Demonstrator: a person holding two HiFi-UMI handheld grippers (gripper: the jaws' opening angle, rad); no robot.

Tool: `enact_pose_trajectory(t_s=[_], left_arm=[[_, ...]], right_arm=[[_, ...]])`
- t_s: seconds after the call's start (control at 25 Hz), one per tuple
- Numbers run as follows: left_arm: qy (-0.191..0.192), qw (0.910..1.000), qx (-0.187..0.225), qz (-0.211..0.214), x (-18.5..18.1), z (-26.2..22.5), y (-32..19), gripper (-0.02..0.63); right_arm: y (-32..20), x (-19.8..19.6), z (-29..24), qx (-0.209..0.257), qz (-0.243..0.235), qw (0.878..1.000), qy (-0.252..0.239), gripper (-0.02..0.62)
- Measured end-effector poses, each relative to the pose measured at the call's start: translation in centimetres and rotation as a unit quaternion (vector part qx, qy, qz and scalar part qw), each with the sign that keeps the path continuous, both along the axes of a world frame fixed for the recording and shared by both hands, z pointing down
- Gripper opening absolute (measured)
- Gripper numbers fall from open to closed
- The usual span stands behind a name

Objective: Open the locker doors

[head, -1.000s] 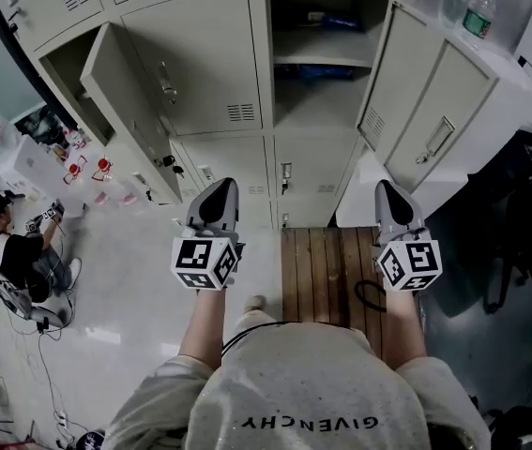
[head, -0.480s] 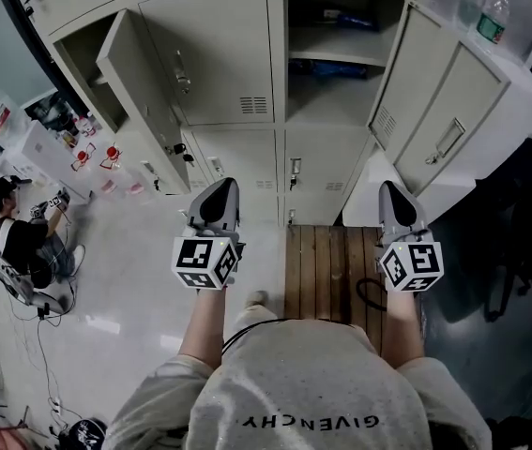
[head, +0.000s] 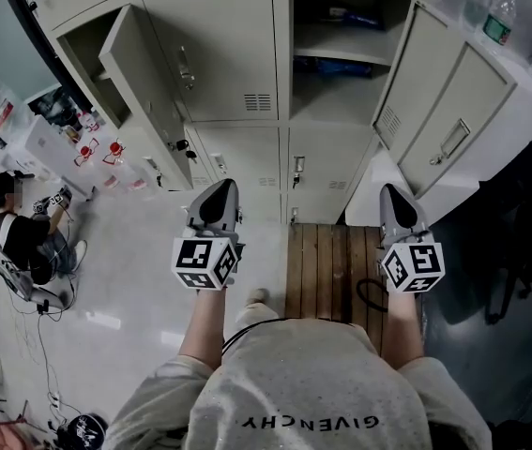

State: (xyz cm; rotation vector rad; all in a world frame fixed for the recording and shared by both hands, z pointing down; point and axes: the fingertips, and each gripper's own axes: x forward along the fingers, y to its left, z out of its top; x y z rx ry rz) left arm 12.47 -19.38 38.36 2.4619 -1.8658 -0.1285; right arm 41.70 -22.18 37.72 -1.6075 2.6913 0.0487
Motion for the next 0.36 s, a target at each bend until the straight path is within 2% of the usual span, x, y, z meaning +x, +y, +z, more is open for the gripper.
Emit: enact_pose_trajectory(t_s=[0.36], left_arm=[[0.001, 1.0, -0.003, -0.001, -0.33, 0.01, -0.55, -0.002]], right_arm=[[-0.39, 0.16, 0.46, -0.01, 0.0, 1.0, -0.003, 0.002]])
